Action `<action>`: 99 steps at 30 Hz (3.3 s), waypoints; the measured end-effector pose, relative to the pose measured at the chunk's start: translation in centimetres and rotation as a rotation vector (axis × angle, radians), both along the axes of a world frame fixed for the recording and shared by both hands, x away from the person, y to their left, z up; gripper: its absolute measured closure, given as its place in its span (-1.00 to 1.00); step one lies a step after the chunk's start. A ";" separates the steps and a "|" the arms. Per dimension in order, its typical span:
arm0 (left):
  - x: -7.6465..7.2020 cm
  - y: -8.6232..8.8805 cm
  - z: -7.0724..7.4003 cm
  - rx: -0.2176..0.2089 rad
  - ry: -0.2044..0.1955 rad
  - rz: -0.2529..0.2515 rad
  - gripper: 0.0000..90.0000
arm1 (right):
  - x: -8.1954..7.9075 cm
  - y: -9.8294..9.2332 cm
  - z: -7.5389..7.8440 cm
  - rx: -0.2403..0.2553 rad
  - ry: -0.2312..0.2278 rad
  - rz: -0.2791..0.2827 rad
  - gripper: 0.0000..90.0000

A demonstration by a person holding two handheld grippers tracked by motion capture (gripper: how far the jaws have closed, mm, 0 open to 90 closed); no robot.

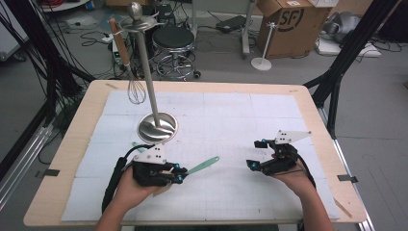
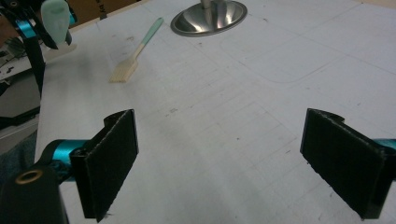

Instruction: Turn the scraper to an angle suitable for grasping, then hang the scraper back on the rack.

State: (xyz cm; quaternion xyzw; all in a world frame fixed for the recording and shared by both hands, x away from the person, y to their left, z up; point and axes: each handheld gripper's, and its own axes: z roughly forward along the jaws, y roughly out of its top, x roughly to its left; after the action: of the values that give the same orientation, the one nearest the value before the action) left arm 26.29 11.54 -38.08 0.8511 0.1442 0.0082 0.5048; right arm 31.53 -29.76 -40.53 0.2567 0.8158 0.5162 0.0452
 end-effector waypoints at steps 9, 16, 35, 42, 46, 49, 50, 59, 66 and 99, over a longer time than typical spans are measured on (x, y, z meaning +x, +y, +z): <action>0.0 0.6 0.6 -0.048 -0.006 -0.002 0.79 | -0.1 0.1 0.0 -0.007 -0.005 0.002 -0.75; 0.0 1.0 1.3 -0.097 -0.005 -0.002 0.79 | -0.2 0.1 0.0 -0.004 0.000 0.000 -0.75; 0.4 2.3 2.6 -0.177 -0.027 0.011 0.79 | -0.3 -0.1 0.1 0.000 -0.003 -0.005 -0.75; 0.6 2.5 2.7 -0.196 -0.026 0.013 0.79 | -0.4 0.0 0.1 -0.004 -0.004 -0.004 -0.75; 0.7 2.7 2.8 -0.202 -0.026 0.020 0.79 | -0.2 0.0 0.1 -0.005 0.000 -0.008 -0.75; 0.6 2.8 2.9 -0.213 -0.027 0.027 0.79 | -0.3 -0.1 0.2 0.001 -0.002 -0.006 -0.75; 0.5 2.9 3.0 -0.216 -0.032 0.028 0.79 | -0.3 -0.1 0.2 0.003 0.002 -0.007 -0.75; 0.6 3.9 4.0 -0.287 -0.045 0.033 0.79 | -0.3 0.0 0.2 0.000 -0.001 -0.006 -0.75; 1.0 4.7 5.1 -0.319 -0.063 0.034 0.79 | -0.3 -0.1 0.2 0.002 -0.003 -0.006 -0.75; 5.0 11.2 10.5 -0.336 -0.132 0.102 0.79 | -0.1 -0.1 0.0 0.003 0.006 0.001 -0.75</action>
State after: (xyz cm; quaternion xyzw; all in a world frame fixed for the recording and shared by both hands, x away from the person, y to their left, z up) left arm 31.29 22.77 -27.61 0.7439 0.1532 0.0655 0.6472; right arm 31.44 -29.82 -40.48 0.2577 0.8155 0.5166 0.0420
